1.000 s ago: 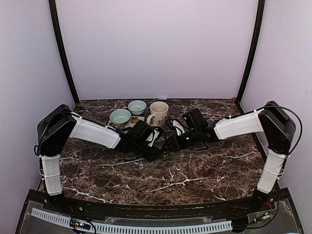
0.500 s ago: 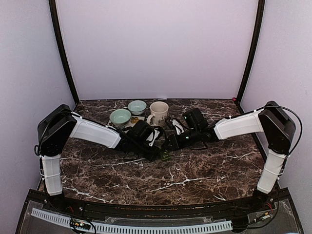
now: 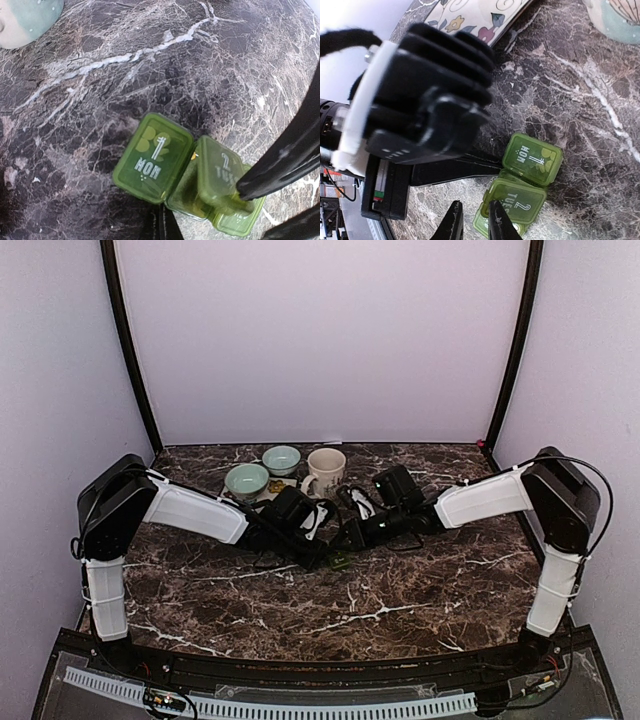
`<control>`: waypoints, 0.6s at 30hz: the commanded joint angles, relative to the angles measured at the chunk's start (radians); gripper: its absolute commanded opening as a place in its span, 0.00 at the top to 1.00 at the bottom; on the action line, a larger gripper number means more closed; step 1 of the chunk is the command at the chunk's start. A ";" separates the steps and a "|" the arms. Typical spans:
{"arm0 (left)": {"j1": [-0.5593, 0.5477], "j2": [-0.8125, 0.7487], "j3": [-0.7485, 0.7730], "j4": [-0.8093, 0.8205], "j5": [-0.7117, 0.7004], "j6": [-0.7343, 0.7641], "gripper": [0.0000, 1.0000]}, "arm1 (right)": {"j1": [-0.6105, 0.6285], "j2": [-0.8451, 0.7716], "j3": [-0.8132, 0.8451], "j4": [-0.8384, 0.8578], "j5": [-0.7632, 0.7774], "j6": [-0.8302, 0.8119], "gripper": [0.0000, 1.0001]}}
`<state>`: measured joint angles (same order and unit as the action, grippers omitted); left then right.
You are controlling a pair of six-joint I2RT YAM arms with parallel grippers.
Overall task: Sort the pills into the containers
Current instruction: Close the lid of the pill container on the pill container.
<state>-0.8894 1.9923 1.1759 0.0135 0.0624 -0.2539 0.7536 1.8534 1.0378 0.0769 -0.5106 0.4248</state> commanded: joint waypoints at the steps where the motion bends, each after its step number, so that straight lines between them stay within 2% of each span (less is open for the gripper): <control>1: 0.007 -0.010 0.013 -0.001 0.003 0.008 1.00 | -0.008 0.025 0.008 0.062 -0.034 0.034 0.83; 8: 0.007 -0.013 0.007 0.000 0.001 0.003 1.00 | -0.024 0.042 0.000 0.086 -0.034 0.034 0.83; 18: 0.007 -0.013 0.006 0.001 -0.001 0.004 1.00 | -0.027 0.099 0.048 0.012 -0.055 0.061 0.86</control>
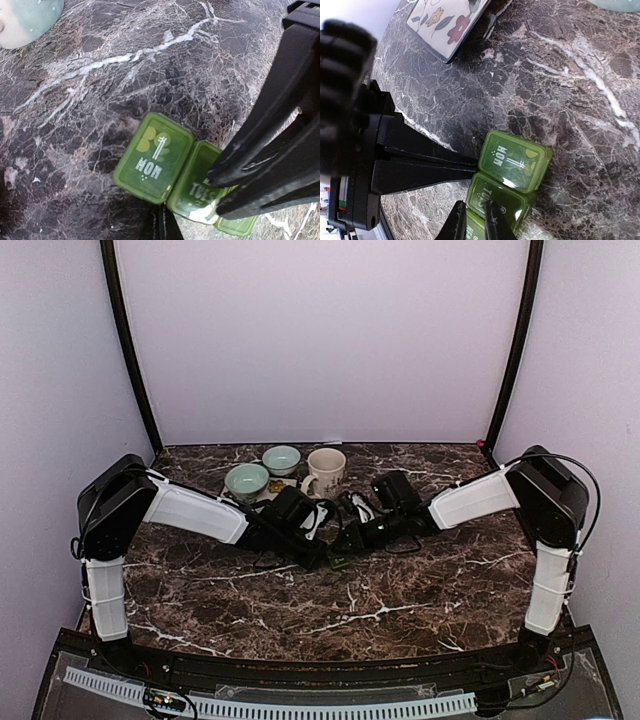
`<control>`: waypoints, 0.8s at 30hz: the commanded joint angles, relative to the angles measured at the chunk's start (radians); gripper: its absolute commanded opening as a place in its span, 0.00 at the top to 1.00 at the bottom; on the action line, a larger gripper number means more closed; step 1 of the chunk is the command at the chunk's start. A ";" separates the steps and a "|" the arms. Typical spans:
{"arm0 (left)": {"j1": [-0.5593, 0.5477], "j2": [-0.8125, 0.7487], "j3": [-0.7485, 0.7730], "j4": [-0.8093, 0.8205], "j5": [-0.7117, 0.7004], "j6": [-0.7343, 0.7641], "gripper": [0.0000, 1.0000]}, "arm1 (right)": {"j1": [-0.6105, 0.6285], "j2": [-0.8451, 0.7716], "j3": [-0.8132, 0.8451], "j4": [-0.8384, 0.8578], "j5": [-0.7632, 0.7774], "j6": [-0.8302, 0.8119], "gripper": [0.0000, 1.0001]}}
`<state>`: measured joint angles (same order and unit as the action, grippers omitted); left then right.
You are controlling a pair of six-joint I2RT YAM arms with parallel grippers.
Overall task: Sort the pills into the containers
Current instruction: Close the lid of the pill container on the pill container.
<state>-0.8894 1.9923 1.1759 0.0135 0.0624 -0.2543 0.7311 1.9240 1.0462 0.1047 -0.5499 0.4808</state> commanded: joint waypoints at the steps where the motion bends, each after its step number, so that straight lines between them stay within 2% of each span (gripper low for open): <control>1: 0.007 -0.013 0.006 0.002 -0.001 0.004 1.00 | -0.004 0.032 0.047 -0.026 -0.015 0.001 0.86; 17: 0.007 -0.012 0.011 0.005 0.000 0.010 1.00 | 0.020 0.095 0.185 -0.291 0.082 -0.118 0.86; 24: 0.007 -0.015 0.009 -0.003 0.002 0.000 1.00 | 0.033 0.104 0.197 -0.332 0.105 -0.136 0.86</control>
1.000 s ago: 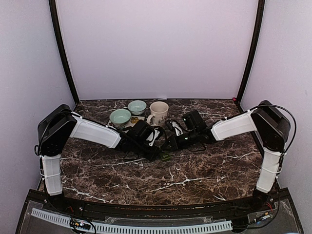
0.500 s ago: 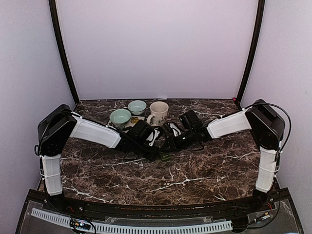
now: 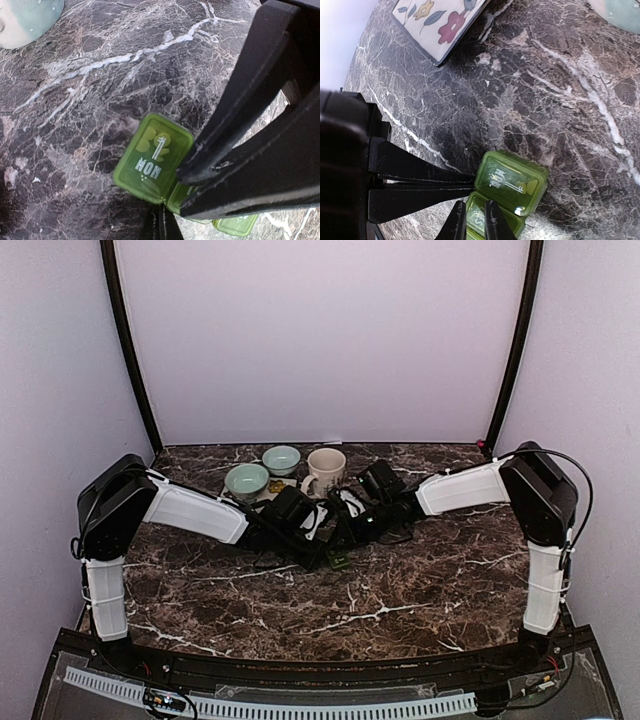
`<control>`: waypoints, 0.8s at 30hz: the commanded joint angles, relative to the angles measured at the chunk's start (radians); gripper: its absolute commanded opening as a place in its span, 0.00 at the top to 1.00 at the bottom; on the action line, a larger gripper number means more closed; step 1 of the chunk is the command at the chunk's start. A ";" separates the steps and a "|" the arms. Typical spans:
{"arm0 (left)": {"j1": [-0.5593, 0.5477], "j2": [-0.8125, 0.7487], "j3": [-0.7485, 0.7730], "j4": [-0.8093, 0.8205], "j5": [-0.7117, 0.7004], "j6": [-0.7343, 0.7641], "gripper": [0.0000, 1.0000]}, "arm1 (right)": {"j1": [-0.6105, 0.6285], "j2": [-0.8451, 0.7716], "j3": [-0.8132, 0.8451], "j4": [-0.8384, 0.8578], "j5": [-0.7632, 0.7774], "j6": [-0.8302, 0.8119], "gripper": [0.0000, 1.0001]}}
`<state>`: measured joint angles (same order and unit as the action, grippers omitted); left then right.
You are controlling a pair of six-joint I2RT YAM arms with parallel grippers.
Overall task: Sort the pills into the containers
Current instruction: Close the lid of the pill container on the pill container.
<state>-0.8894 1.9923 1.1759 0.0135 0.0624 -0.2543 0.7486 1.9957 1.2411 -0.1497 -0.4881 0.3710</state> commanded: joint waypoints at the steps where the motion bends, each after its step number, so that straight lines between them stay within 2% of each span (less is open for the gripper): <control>1: 0.009 -0.018 0.007 -0.004 0.003 -0.007 1.00 | 0.015 0.031 -0.002 -0.079 0.045 -0.026 0.86; 12: 0.022 -0.085 -0.019 -0.013 0.021 -0.096 0.86 | 0.017 0.012 -0.039 -0.048 0.056 -0.015 0.86; 24: 0.030 -0.093 -0.016 -0.010 0.074 -0.128 0.86 | 0.030 -0.011 -0.082 -0.063 0.119 -0.037 0.87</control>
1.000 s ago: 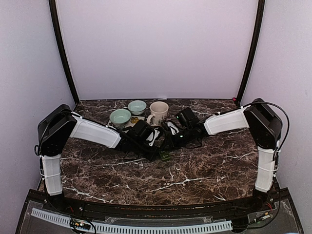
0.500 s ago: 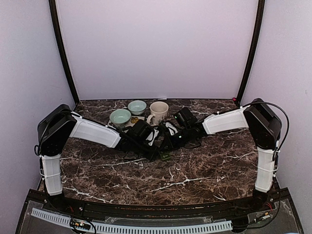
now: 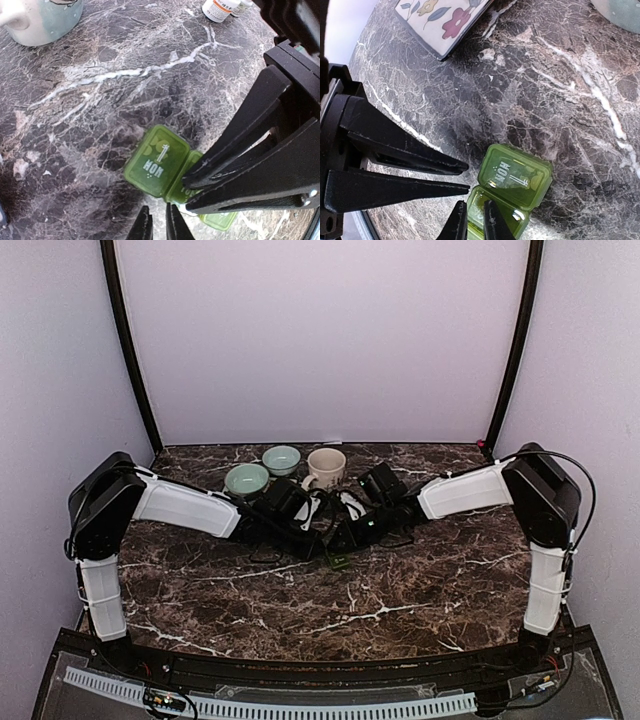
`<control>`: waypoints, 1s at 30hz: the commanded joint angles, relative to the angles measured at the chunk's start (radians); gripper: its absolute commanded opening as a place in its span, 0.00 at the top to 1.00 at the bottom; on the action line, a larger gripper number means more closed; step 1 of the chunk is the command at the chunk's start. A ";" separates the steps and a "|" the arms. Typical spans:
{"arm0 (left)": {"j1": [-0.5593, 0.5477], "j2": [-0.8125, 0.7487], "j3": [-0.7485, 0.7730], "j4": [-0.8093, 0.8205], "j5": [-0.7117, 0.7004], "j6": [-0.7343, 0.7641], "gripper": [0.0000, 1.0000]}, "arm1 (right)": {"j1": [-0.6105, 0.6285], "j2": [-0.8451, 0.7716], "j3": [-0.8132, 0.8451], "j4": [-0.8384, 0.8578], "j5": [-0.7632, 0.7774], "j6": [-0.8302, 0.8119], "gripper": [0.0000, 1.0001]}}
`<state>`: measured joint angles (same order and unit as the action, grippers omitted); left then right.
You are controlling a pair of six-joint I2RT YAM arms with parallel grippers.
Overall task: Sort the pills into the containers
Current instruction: Close the lid of the pill container on the pill container.
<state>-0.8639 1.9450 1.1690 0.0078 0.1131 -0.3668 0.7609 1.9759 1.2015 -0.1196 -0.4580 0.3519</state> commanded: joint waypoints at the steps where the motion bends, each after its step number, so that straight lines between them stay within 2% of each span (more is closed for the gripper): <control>1: 0.005 -0.048 -0.012 -0.003 0.023 -0.017 0.86 | 0.022 0.008 -0.042 -0.096 0.099 -0.022 0.87; 11: 0.005 -0.067 -0.027 -0.002 0.004 -0.019 0.87 | 0.031 -0.020 -0.042 -0.075 0.129 -0.023 0.87; 16: 0.006 -0.084 -0.026 -0.009 -0.018 -0.017 0.86 | 0.031 -0.071 -0.035 -0.033 0.114 -0.014 0.79; 22: 0.008 -0.096 -0.025 -0.012 -0.033 -0.015 0.86 | 0.031 -0.123 -0.027 -0.005 0.126 -0.017 0.74; 26: 0.008 -0.096 -0.031 -0.014 -0.037 -0.016 0.86 | 0.031 -0.157 -0.031 -0.008 0.174 -0.014 0.73; 30: 0.008 -0.102 -0.060 -0.009 -0.046 -0.020 0.91 | 0.031 -0.193 -0.069 -0.014 0.291 0.010 0.74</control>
<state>-0.8616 1.8957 1.1454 0.0063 0.0849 -0.3794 0.7837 1.8370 1.1751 -0.1375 -0.2901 0.3397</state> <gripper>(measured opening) 0.112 0.271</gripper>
